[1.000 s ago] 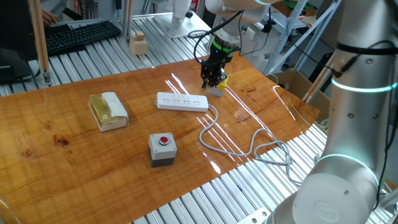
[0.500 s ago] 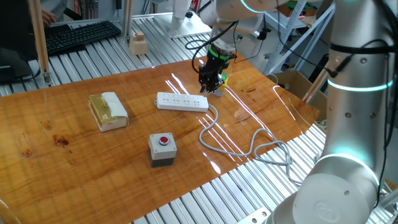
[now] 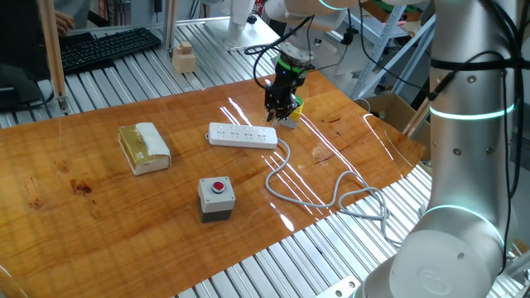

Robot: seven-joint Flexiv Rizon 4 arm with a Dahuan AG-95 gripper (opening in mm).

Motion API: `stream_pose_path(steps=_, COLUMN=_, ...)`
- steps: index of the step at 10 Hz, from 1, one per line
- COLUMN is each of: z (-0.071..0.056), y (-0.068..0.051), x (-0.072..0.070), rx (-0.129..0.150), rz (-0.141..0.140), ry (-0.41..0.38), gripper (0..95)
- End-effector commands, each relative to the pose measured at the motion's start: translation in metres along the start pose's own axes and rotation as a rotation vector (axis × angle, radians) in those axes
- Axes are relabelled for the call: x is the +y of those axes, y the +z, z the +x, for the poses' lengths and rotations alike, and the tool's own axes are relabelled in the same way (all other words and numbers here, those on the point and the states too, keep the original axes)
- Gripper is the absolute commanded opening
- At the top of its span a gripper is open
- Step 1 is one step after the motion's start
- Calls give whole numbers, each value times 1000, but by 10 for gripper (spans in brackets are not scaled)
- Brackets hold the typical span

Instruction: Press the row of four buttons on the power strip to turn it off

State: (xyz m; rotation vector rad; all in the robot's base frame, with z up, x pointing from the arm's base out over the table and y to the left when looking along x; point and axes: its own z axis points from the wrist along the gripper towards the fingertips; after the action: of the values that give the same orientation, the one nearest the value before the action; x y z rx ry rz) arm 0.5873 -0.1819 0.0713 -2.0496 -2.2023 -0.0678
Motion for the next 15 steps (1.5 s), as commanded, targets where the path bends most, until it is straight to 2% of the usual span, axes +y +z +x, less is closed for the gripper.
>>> stream_pose_path(steps=1, z=1, y=0, x=0, rx=46, rz=46, ry=21, gripper=380)
stream_pose_path(steps=2, z=1, y=0, x=0, rx=51, rz=60, ry=21, gripper=570)
stream_pose_path(steps=4, z=1, y=0, x=0, rx=37, rz=65, ry=18, gripper=570)
stream_pose_path(steps=9, z=1, y=0, x=0, rx=34, rz=66, ry=5, gripper=570)
stream_pose_path(steps=11, z=1, y=0, x=0, rx=17, rz=54, ry=-4, gripper=570)
stream_pose_path(steps=13, z=1, y=0, x=0, rx=13, rz=44, ry=-23, gripper=570)
stream_pose_path(steps=15, z=1, y=0, x=0, rx=15, rz=42, ry=15, gripper=950)
